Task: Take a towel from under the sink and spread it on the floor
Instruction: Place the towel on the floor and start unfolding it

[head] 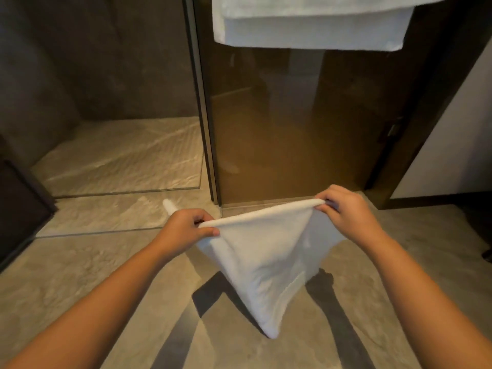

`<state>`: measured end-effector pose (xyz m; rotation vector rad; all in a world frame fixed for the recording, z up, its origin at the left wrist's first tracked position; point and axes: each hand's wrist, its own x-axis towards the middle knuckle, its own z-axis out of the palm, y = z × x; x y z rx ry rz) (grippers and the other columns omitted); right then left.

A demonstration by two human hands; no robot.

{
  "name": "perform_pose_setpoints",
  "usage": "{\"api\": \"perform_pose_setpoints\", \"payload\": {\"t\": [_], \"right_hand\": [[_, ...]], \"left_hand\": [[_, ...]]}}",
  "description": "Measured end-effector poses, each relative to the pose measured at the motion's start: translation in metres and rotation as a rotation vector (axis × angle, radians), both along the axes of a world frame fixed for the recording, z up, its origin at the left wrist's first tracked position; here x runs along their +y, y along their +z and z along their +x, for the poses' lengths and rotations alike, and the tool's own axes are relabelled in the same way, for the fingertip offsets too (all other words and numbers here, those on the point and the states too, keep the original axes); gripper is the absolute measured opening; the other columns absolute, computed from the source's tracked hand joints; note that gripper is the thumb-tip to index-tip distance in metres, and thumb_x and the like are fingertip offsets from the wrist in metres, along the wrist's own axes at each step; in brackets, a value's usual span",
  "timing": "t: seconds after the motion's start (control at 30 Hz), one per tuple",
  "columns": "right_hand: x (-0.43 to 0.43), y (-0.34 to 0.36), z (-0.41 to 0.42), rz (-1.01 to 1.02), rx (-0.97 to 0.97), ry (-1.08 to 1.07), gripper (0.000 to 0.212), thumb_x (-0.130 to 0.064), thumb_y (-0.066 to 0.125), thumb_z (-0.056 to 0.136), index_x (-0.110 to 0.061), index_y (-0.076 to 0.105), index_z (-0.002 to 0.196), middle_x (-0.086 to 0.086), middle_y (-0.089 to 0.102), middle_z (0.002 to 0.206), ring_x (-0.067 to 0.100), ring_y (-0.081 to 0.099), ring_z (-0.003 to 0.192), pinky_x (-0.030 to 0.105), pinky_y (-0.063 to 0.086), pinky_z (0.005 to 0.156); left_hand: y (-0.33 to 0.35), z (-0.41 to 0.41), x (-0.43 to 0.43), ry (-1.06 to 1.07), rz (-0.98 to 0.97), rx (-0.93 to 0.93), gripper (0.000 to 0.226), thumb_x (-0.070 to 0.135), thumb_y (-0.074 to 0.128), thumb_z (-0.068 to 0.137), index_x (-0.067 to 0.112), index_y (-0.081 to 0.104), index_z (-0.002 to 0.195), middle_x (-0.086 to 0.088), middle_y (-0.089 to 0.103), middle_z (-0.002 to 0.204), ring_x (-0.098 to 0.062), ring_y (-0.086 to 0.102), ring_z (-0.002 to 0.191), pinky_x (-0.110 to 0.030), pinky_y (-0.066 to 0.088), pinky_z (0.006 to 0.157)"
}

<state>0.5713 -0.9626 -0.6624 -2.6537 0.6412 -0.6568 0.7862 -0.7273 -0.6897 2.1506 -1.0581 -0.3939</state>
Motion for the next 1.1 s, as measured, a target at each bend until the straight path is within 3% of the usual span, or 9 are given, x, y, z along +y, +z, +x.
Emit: {"api": "perform_pose_setpoints", "payload": {"t": [0.07, 0.2, 0.43, 0.57, 0.73, 0.8, 0.9, 1.0, 1.1], "right_hand": [[0.002, 0.011, 0.005, -0.009, 0.015, 0.026, 0.009, -0.013, 0.059, 0.085, -0.012, 0.066, 0.092, -0.001, 0.056, 0.085, 0.015, 0.053, 0.079, 0.018, 0.036, 0.060], [0.011, 0.019, 0.024, 0.001, 0.019, 0.088, 0.009, -0.010, 0.061, 0.084, -0.009, 0.067, 0.091, 0.005, 0.061, 0.087, 0.015, 0.053, 0.080, 0.020, 0.033, 0.065], [0.015, 0.008, 0.059, 0.065, 0.034, 0.104, 0.007, -0.010, 0.062, 0.083, -0.010, 0.067, 0.088, 0.006, 0.064, 0.088, 0.016, 0.054, 0.081, 0.023, 0.035, 0.069], [0.004, 0.003, 0.080, 0.058, 0.018, 0.007, 0.009, -0.014, 0.058, 0.086, -0.010, 0.065, 0.090, 0.009, 0.063, 0.094, 0.019, 0.053, 0.083, 0.028, 0.040, 0.071], [-0.022, 0.017, 0.086, 0.038, -0.102, -0.151, 0.011, -0.018, 0.057, 0.088, -0.012, 0.063, 0.094, 0.006, 0.060, 0.096, 0.015, 0.049, 0.084, 0.029, 0.041, 0.071], [-0.031, 0.022, 0.077, -0.036, -0.142, -0.143, 0.010, -0.016, 0.057, 0.088, -0.011, 0.063, 0.094, 0.005, 0.058, 0.094, 0.014, 0.046, 0.085, 0.028, 0.037, 0.072], [-0.040, 0.016, 0.053, -0.117, -0.157, -0.131, 0.008, -0.013, 0.059, 0.086, -0.010, 0.062, 0.093, 0.004, 0.055, 0.091, 0.017, 0.047, 0.086, 0.030, 0.038, 0.071], [-0.041, -0.022, 0.022, -0.125, -0.011, -0.057, 0.010, -0.005, 0.061, 0.082, -0.005, 0.064, 0.092, 0.011, 0.061, 0.093, 0.027, 0.053, 0.089, 0.035, 0.042, 0.072], [-0.028, -0.093, -0.017, -0.018, 0.264, 0.076, 0.013, -0.001, 0.062, 0.080, -0.004, 0.067, 0.092, 0.015, 0.065, 0.097, 0.030, 0.058, 0.094, 0.027, 0.038, 0.080]], "left_hand": [[0.021, 0.008, 0.010, -0.003, -0.031, -0.064, 0.016, 0.022, 0.077, 0.070, 0.030, 0.063, 0.071, 0.011, 0.064, 0.072, 0.000, 0.057, 0.070, -0.012, 0.042, 0.060], [0.042, 0.028, 0.028, 0.031, -0.002, -0.146, 0.020, 0.022, 0.076, 0.070, 0.035, 0.061, 0.067, 0.002, 0.069, 0.078, -0.013, 0.060, 0.076, -0.033, 0.045, 0.070], [0.029, 0.062, 0.060, 0.035, 0.037, -0.098, 0.023, 0.004, 0.074, 0.072, 0.024, 0.063, 0.069, 0.004, 0.062, 0.065, 0.003, 0.054, 0.058, -0.019, 0.040, 0.058], [0.023, 0.078, 0.041, 0.136, -0.009, -0.115, 0.009, 0.008, 0.071, 0.075, 0.016, 0.066, 0.076, -0.005, 0.063, 0.074, -0.019, 0.056, 0.071, -0.028, 0.038, 0.065], [0.043, 0.079, -0.005, 0.220, -0.149, -0.273, 0.011, 0.013, 0.069, 0.077, 0.008, 0.069, 0.088, -0.004, 0.063, 0.080, -0.019, 0.054, 0.078, -0.028, 0.035, 0.068], [0.051, 0.068, -0.014, 0.184, -0.185, -0.393, 0.013, 0.013, 0.068, 0.079, 0.006, 0.068, 0.090, -0.008, 0.065, 0.086, -0.018, 0.053, 0.079, -0.028, 0.037, 0.070], [0.046, 0.040, -0.010, 0.003, -0.243, -0.544, 0.009, 0.005, 0.068, 0.078, 0.001, 0.067, 0.085, -0.019, 0.065, 0.081, -0.029, 0.060, 0.075, -0.033, 0.042, 0.067], [0.001, 0.005, 0.006, -0.189, -0.161, -0.532, 0.009, 0.005, 0.069, 0.075, 0.000, 0.068, 0.084, -0.020, 0.066, 0.078, -0.029, 0.063, 0.073, -0.030, 0.045, 0.065], [-0.074, -0.029, 0.023, -0.201, 0.013, -0.335, 0.011, 0.009, 0.068, 0.079, 0.005, 0.068, 0.088, -0.015, 0.066, 0.084, -0.028, 0.063, 0.077, -0.019, 0.037, 0.067]]}}
